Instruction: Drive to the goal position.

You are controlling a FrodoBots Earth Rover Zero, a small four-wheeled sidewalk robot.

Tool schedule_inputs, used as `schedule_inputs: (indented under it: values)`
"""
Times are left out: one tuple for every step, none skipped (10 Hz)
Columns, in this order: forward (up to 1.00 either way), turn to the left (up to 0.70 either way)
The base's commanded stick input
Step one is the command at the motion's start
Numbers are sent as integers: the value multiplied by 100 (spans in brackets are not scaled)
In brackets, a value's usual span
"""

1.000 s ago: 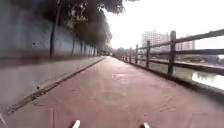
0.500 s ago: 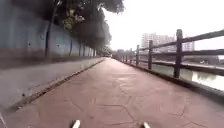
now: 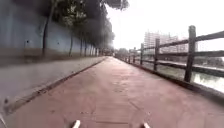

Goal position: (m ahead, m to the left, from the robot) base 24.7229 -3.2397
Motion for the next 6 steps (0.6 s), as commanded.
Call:
schedule_inputs:
  values:
    - [70,0]
    - [70,0]
    - [70,0]
    - [70,0]
    - [70,0]
    - [70,0]
